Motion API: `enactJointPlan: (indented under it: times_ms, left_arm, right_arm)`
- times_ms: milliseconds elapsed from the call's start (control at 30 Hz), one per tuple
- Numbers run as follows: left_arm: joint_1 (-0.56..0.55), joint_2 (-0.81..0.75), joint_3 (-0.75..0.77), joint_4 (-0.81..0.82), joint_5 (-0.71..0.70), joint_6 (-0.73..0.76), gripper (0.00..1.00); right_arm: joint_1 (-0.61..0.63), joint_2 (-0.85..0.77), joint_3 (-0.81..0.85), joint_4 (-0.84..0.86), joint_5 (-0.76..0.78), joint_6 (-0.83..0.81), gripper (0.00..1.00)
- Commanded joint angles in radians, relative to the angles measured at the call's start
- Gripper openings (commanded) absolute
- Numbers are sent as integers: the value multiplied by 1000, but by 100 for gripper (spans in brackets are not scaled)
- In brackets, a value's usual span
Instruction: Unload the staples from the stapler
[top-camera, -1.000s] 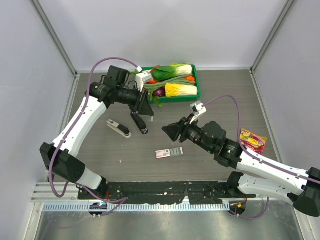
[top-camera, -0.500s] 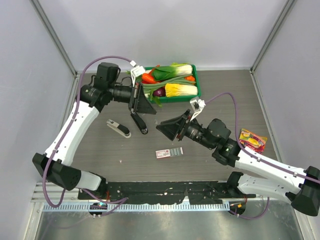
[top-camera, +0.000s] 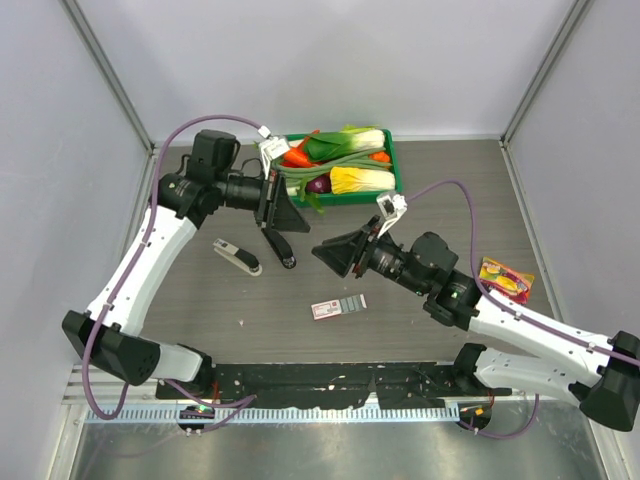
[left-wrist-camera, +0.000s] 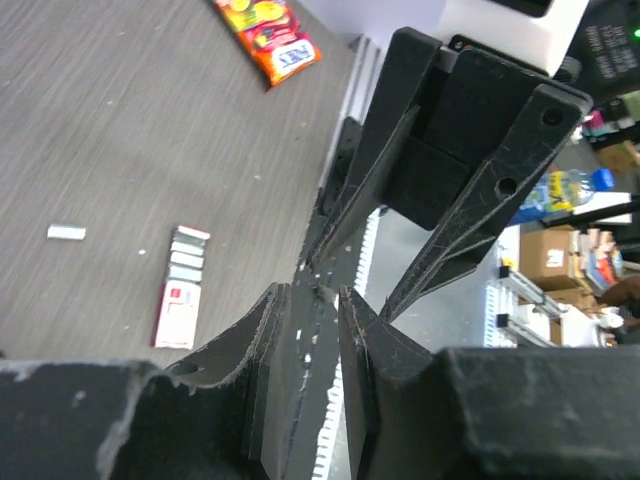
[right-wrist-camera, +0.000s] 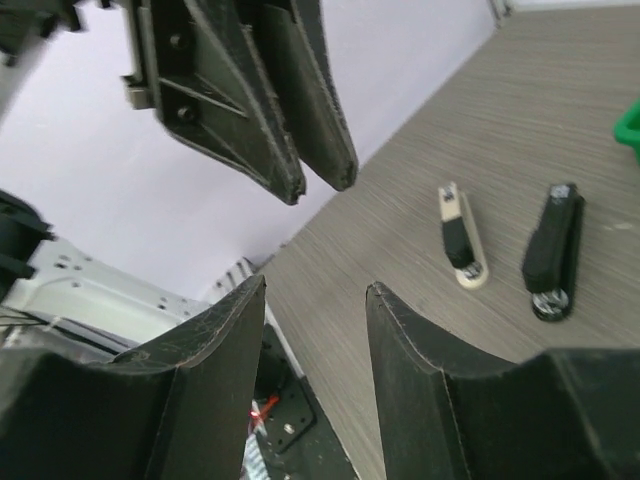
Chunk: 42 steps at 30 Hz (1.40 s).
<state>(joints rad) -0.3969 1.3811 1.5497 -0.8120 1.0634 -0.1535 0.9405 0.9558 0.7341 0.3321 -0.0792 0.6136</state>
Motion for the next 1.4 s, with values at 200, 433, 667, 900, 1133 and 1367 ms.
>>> enactJointPlan:
  times_ms: [200, 433, 667, 900, 1133, 1367]
  left_arm:
    - [27, 29, -68, -115, -240, 184, 31]
    - [52, 30, -114, -142, -247, 221, 31]
    - [56, 38, -149, -144, -278, 235, 45]
    - [58, 23, -160, -131, -290, 224, 59]
    - [59, 12, -175, -133, -290, 229, 64]
    - [59, 4, -183, -139, -290, 235, 65]
  right_arm:
    - [-11, 266, 140, -565, 441, -113, 50]
    - [-11, 521, 244, -613, 551, -193, 50]
    - [-11, 668, 307, -585, 625, -219, 54]
    - [-11, 754, 321, -545, 624, -230, 54]
    - [-11, 771, 278, -495, 625, -219, 53]
    - [-20, 797, 269, -469, 613, -209, 51]
